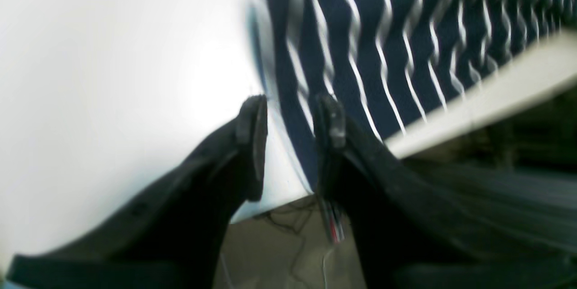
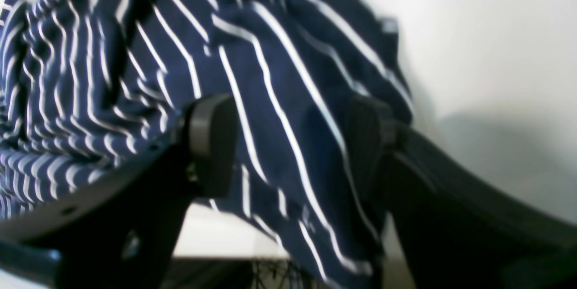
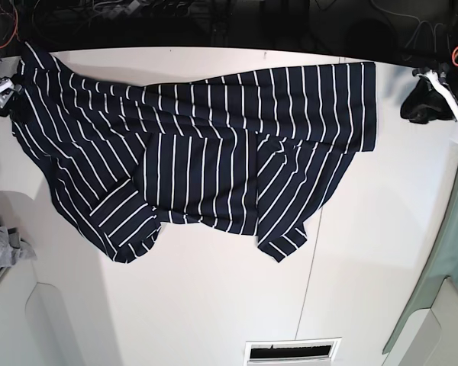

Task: Layout the t-shirt on the table in an organized manner, then fold the t-shirt properly
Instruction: 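Lower the shirt onto the table and open both grippers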

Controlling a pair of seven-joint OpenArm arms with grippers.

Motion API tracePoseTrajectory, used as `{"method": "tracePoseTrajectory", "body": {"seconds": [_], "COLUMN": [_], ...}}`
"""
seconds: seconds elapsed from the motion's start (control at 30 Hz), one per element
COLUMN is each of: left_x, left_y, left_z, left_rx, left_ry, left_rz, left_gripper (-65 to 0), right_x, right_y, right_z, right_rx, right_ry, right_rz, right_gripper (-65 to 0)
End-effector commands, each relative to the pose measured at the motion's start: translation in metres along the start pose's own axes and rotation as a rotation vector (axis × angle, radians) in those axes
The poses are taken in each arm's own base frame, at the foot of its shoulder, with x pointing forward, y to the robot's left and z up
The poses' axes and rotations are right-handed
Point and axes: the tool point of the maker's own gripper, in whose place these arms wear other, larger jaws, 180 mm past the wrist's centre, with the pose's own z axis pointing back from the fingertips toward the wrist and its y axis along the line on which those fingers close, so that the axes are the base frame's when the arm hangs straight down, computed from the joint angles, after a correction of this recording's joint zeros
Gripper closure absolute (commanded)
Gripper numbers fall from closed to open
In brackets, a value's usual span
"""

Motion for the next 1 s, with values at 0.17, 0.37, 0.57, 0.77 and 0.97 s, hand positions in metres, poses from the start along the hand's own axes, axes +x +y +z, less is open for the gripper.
{"method": "tracePoseTrajectory", "body": {"seconds": [0.17,0.37,0.57,0.77,0.97], "left_x": [0.052,0.074,0.102,0.129,0.143], "left_y": [0.006,-0.009,-0.027,-0.03,-0.039], "left_z": [0.002,-0.028,-0.065,-0.106,-0.161], "left_rx": [0.008,0.007,0.031,0.025,-0.013], "left_ry": [-0.135,-0.153,-0.157,-0.175,-0.156], "left_rz": [-0.041,-0.122,-0.253,-0.299,-0.246], "left_gripper": [-20.5,-27.9,-31.6,-31.6,-31.6], "right_x": [0.08,0.11,0.102,0.072,0.044], "right_y": [0.028,0.079,0.128,0.155,0.138], "right_z": [-0.019,-0.06,-0.116,-0.167,-0.187], "right_rx": [0.069,0.129,0.177,0.205,0.104], "right_ry": [-0.186,-0.207,-0.129,-0.057,0.002], "right_rz": [0.067,0.215,0.294,0.275,0.28], "right_gripper": [-37.7,-37.7,-37.7,-37.7,-37.4]}}
